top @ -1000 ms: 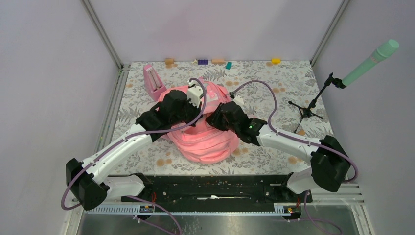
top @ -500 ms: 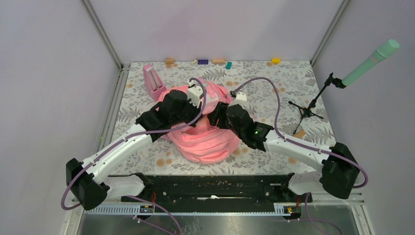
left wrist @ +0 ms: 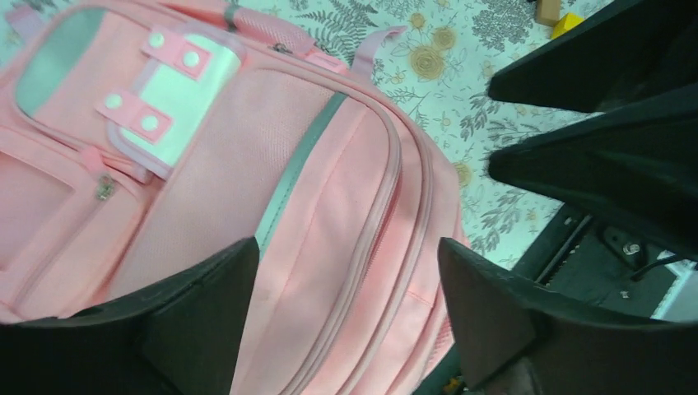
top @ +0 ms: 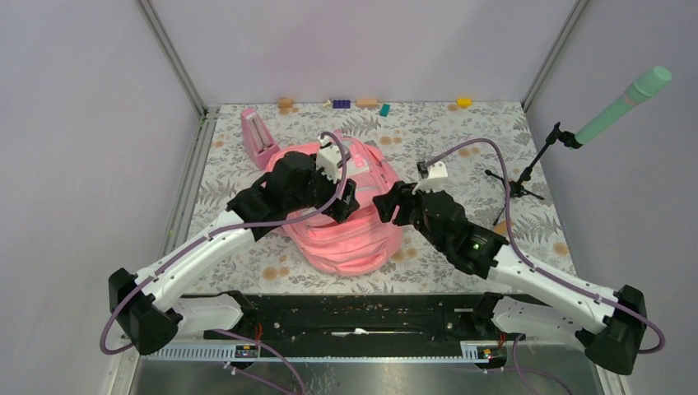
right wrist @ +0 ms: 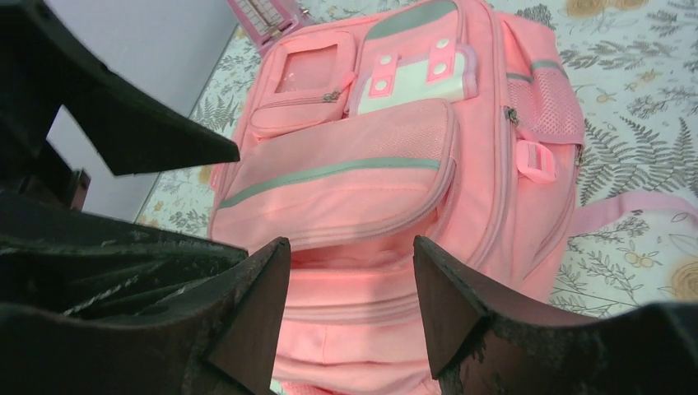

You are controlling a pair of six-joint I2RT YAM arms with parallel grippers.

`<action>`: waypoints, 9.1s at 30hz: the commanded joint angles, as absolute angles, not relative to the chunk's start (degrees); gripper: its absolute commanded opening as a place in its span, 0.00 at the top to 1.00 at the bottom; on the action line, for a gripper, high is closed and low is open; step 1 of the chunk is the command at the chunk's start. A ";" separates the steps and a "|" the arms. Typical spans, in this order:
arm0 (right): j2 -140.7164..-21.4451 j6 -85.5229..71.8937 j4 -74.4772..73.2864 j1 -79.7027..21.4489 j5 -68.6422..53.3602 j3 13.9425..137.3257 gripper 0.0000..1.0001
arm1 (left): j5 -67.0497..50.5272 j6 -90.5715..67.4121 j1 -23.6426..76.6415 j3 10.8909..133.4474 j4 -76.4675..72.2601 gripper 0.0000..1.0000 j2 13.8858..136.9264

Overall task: Pack the student bag
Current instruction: Place the stationery in the student bag, then zip the student bag at the center of the board.

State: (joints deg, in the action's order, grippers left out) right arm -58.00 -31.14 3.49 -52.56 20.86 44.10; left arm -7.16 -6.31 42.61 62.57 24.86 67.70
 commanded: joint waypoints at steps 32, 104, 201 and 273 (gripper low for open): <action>-102.64 -35.17 -24.49 -78.30 33.39 86.71 0.53 | 8.68 -9.48 15.47 55.38 23.60 0.01 47.66; -93.34 -35.75 -4.31 -68.30 23.92 66.67 1.00 | -14.91 -36.28 16.33 36.29 8.15 0.24 50.54; -68.37 -25.78 -4.53 -54.33 16.34 42.36 1.00 | -10.82 7.07 45.26 49.38 17.86 0.19 55.78; -67.25 -30.88 7.25 -54.18 20.01 29.92 1.00 | -3.52 13.97 55.28 50.31 5.41 1.00 73.77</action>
